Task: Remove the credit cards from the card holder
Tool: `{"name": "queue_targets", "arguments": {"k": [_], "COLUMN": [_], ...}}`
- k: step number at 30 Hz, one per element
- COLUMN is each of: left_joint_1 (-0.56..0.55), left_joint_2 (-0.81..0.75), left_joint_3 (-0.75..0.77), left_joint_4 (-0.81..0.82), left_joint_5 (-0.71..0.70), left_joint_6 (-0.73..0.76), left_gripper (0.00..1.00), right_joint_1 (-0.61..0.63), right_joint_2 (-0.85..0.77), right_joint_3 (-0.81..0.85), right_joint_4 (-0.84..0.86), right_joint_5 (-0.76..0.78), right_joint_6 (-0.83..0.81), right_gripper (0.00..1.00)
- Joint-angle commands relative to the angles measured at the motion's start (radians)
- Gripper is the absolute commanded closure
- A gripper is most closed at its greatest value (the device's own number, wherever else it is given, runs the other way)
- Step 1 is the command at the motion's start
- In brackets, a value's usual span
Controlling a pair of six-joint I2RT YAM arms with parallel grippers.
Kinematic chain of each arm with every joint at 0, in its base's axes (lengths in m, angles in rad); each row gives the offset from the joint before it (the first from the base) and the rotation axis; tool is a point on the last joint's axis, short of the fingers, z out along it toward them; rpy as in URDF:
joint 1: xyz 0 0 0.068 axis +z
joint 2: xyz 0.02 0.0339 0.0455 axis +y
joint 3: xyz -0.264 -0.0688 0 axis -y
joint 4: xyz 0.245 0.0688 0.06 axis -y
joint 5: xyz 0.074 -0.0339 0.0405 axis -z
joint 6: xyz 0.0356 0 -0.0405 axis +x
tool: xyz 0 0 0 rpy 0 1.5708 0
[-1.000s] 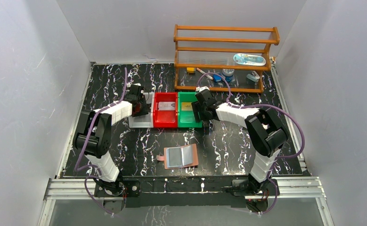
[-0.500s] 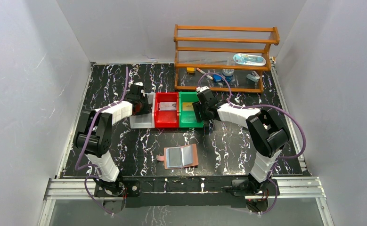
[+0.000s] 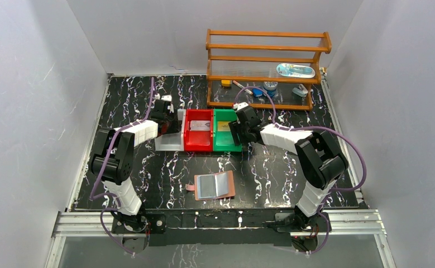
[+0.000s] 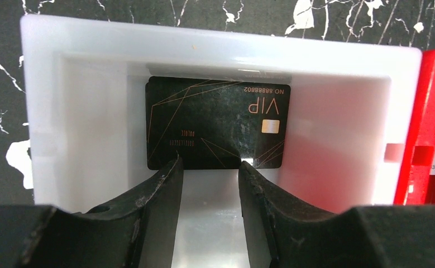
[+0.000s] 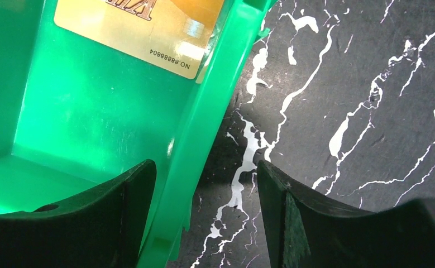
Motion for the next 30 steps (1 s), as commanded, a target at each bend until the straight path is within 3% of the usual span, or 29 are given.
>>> {"name": "queue_targets", "arguments": {"k": [1, 10, 15, 24, 30], "left_joint_1": [0.016, 0.016, 0.016, 0.015, 0.015], "left_joint_2": [-0.045, -0.230, -0.273, -0.391, -0.527], "left_joint_3": [-0.027, -0.119, -0.128, -0.096, -0.089], "left_joint_4": [-0.012, -0.095, -0.141, -0.269, -0.362], "left_joint_5": [0.015, 0.072, 0.092, 0.034, 0.040], "left_joint_6": [0.010, -0.048, -0.051, -0.086, -0.110], "left_gripper": [0.58, 0.43, 0.41, 0.36, 0.26], "right_joint_1": [-0.031, -0.080, -0.091, -0.096, -0.097], "right_joint_2": [-0.036, -0.055, -0.073, -0.162, -0.233], "right_joint_3": [0.004, 0.005, 0.021, 0.087, 0.148], "right_joint_4": [-0.002, 0.011, -0.004, -0.043, -0.146], "right_joint_5": [0.043, 0.036, 0.005, -0.132, -0.085], "right_joint_6": [-0.046, -0.058, -0.049, 0.043, 0.120], "right_gripper": [0.26, 0.26, 0.24, 0.04, 0.02]}}
